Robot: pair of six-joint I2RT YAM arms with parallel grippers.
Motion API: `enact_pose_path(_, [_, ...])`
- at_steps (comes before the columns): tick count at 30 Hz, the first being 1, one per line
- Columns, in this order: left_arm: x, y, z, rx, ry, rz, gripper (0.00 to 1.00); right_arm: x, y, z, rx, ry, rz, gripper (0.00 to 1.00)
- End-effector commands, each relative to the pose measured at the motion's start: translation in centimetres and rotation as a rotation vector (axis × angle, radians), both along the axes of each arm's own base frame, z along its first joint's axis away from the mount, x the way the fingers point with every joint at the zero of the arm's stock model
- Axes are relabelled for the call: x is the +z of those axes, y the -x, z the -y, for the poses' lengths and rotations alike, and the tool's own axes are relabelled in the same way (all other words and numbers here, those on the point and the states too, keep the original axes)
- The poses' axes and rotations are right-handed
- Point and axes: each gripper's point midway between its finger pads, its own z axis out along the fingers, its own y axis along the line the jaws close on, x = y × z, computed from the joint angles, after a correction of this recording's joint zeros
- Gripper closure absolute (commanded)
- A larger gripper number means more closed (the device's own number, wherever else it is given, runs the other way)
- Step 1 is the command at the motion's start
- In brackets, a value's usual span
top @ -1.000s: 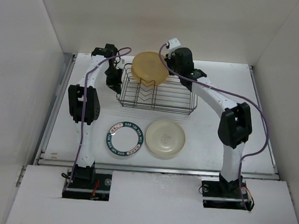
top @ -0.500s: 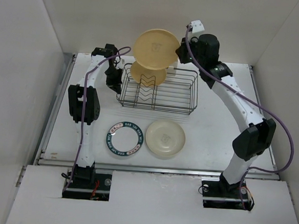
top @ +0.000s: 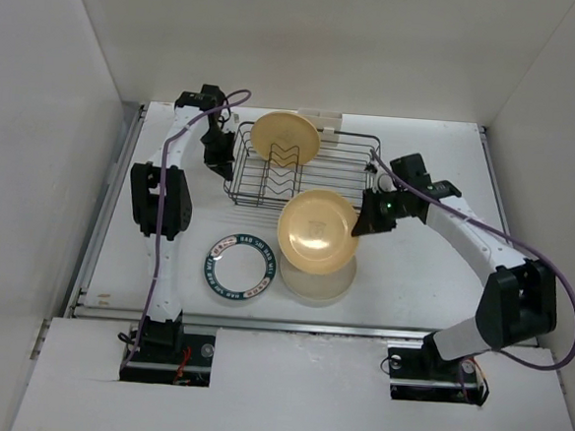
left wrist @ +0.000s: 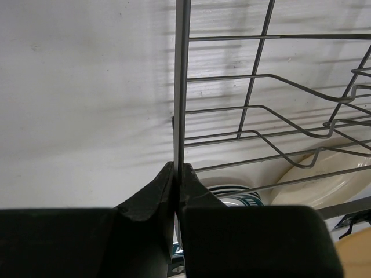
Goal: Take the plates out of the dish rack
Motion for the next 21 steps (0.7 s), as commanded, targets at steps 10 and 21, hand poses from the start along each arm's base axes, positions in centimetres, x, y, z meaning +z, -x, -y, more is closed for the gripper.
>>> enact_pose_path(10, [-1.1,1.8,1.1,0.079,0.071,-0.079,1.00,-4.5,3.5,1.9,-0.103,0.117,-0.156,1.00])
enact_pose_path(21, [-0.4,3.0,1.3,0.104,0.089,-0.078,1.00,-6.7,3.7,2.3,-0.107,0.258,-0.178,0.46])
